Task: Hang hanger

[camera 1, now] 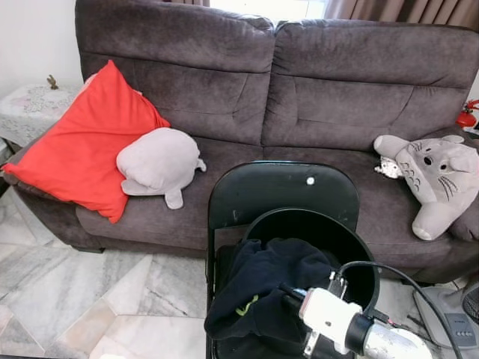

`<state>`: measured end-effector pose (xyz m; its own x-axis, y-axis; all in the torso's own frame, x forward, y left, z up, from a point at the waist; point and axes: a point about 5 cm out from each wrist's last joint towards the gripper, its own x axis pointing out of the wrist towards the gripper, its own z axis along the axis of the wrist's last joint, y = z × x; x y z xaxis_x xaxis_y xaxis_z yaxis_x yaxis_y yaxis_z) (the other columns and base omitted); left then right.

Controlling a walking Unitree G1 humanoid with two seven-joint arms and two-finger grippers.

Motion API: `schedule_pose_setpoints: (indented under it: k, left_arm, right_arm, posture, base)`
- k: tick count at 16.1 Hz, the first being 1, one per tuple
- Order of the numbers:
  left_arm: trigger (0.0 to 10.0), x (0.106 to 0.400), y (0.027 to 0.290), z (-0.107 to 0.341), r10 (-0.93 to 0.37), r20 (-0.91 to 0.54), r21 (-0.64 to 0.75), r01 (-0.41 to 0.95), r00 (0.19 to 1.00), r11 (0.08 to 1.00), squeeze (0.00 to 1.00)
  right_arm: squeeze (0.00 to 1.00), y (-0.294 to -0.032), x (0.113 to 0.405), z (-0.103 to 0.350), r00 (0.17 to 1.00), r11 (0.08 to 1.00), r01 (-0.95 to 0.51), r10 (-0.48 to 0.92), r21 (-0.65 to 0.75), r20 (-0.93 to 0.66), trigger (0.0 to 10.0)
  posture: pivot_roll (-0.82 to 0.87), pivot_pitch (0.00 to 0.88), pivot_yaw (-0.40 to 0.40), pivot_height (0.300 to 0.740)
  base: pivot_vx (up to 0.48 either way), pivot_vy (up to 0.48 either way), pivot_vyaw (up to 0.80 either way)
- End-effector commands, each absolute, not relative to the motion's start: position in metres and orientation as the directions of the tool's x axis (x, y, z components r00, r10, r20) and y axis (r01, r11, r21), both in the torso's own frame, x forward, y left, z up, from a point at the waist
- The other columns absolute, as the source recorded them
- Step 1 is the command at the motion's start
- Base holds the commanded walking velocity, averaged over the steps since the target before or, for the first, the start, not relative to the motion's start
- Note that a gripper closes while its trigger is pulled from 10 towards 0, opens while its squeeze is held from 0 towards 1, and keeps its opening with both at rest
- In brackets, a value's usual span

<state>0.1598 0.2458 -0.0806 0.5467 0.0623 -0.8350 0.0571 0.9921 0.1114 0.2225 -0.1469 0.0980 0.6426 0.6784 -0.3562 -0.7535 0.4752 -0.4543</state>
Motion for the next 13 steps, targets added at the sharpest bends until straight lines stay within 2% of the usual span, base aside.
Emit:
schedule_pose_setpoints:
  k: [1, 4, 5, 6, 7, 8, 10, 11, 12, 13]
  left_arm:
    - [10.0, 0.155, 0.248, -0.082, 0.073, -0.846, 0.127, 0.066, 0.528, 0.990, 0.00]
    - [10.0, 0.155, 0.248, -0.082, 0.073, -0.846, 0.126, 0.065, 0.528, 0.990, 0.00]
    - [10.0, 0.155, 0.248, -0.082, 0.072, -0.847, 0.126, 0.066, 0.527, 0.990, 0.00]
    - [10.0, 0.155, 0.248, -0.082, 0.072, -0.847, 0.126, 0.067, 0.527, 0.990, 0.00]
    - [10.0, 0.155, 0.248, -0.082, 0.072, -0.847, 0.125, 0.067, 0.527, 0.990, 0.00]
    - [10.0, 0.155, 0.248, -0.082, 0.071, -0.848, 0.126, 0.070, 0.526, 0.990, 0.00]
    - [10.0, 0.155, 0.248, -0.082, 0.070, -0.849, 0.125, 0.071, 0.524, 0.990, 0.00]
    - [10.0, 0.155, 0.248, -0.082, 0.069, -0.849, 0.125, 0.071, 0.523, 0.990, 0.00]
    - [10.0, 0.155, 0.248, -0.082, 0.070, -0.850, 0.124, 0.070, 0.523, 0.990, 0.00]
    - [10.0, 0.155, 0.248, -0.083, 0.069, -0.850, 0.124, 0.070, 0.523, 0.990, 0.00]
  right_arm:
    - [0.00, -0.149, 0.223, 0.097, 0.642, 0.496, -0.758, 0.681, -0.423, -0.353, 10.0]
    - [0.00, -0.145, 0.223, 0.105, 0.666, 0.601, -0.745, 0.693, -0.288, -0.275, 10.0]
    - [0.06, -0.145, 0.222, 0.107, 0.669, 0.619, -0.744, 0.696, -0.252, -0.263, 10.0]
    - [0.86, -0.144, 0.222, 0.108, 0.673, 0.634, -0.739, 0.696, -0.226, -0.251, 10.0]
    - [1.00, -0.144, 0.222, 0.109, 0.676, 0.643, -0.737, 0.696, -0.208, -0.243, 10.0]
    - [1.00, -0.142, 0.221, 0.113, 0.665, 0.650, -0.745, 0.711, -0.148, -0.226, 10.0]
    - [1.00, -0.143, 0.211, 0.107, 0.582, 0.555, -0.812, 0.743, -0.181, -0.332, 10.0]
    - [1.00, -0.144, 0.210, 0.105, 0.575, 0.543, -0.817, 0.738, -0.195, -0.353, 10.0]
    - [0.00, -0.150, 0.209, 0.097, 0.570, 0.519, -0.820, 0.703, -0.241, -0.426, 10.0]
    - [0.00, -0.154, 0.210, 0.092, 0.580, 0.527, -0.812, 0.673, -0.251, -0.459, 10.0]
  posture:
    - [-0.12, 0.071, -0.017, 0.740]
    - [-0.12, 0.073, -0.019, 0.740]
    - [-0.12, 0.074, -0.018, 0.740]
    - [-0.12, 0.075, -0.018, 0.740]
    - [-0.12, 0.076, -0.018, 0.740]
    - [-0.12, 0.077, -0.019, 0.740]
    - [-0.12, 0.079, -0.021, 0.740]
    - [-0.12, 0.079, -0.021, 0.740]
    - [-0.12, 0.079, -0.021, 0.740]
    - [-0.12, 0.081, -0.022, 0.740]
  base:
    - [0.000, 0.000, 0.00]
    - [0.000, 0.000, 0.00]
    - [0.000, 0.000, 0.00]
    - [0.000, 0.000, 0.00]
    - [0.000, 0.000, 0.00]
    - [0.000, 0.000, 0.00]
    - [0.000, 0.000, 0.00]
    - [0.000, 0.000, 0.00]
    - [0.000, 0.000, 0.00]
    - [0.000, 0.000, 0.00]
